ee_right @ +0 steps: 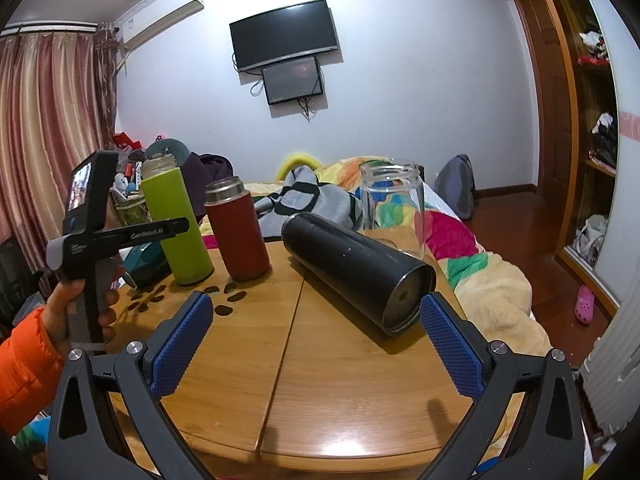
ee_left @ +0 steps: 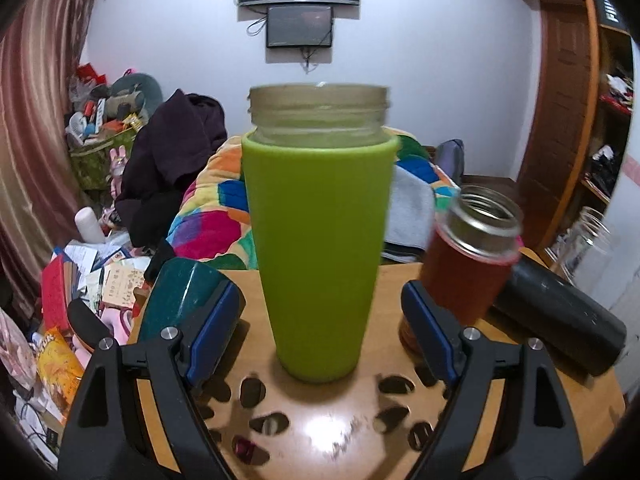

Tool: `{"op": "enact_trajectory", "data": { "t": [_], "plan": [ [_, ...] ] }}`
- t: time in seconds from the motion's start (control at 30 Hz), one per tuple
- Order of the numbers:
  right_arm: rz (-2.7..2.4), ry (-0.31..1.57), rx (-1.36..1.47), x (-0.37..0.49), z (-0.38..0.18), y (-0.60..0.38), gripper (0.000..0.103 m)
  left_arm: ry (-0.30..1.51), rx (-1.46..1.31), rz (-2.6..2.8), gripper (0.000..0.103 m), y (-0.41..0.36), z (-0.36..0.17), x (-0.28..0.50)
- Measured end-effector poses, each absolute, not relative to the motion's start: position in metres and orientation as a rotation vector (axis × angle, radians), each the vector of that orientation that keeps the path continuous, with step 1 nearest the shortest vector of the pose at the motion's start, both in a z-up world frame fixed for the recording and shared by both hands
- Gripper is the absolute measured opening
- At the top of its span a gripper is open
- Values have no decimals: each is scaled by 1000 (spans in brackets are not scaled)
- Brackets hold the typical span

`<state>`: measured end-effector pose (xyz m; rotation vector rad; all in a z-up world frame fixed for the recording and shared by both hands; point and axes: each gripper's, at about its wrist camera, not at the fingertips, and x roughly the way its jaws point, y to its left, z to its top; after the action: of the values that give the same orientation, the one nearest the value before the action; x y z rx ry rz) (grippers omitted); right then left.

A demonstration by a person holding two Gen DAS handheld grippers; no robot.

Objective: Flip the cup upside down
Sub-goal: 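Move the left gripper to the lime-green cup and close around it, then lift the green cup with the left gripper while the right gripper grasps its body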

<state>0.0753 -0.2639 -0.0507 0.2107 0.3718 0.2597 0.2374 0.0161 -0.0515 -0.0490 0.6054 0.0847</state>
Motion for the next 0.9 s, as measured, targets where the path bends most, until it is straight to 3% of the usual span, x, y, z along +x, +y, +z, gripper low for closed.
{"op": "enact_trajectory", "data": {
  "t": [0.13, 0.2, 0.23, 0.6, 0.9],
  "plan": [
    [263, 384, 220, 81, -55, -266, 103, 599, -40, 118, 80, 14, -55, 250],
    [265, 391, 222, 83, -57, -267, 103, 598, -30, 110, 65, 11, -55, 253],
    [265, 393, 223, 82, -57, -266, 103, 599, -23, 109, 64, 9, -55, 254],
    [282, 393, 212, 88, -61, -261, 103, 599, -15, 55, 64, 3, -49, 230],
    [300, 372, 184, 85, -65, -254, 103, 568, 7, -16, 64, -16, -46, 166]
  ]
}}
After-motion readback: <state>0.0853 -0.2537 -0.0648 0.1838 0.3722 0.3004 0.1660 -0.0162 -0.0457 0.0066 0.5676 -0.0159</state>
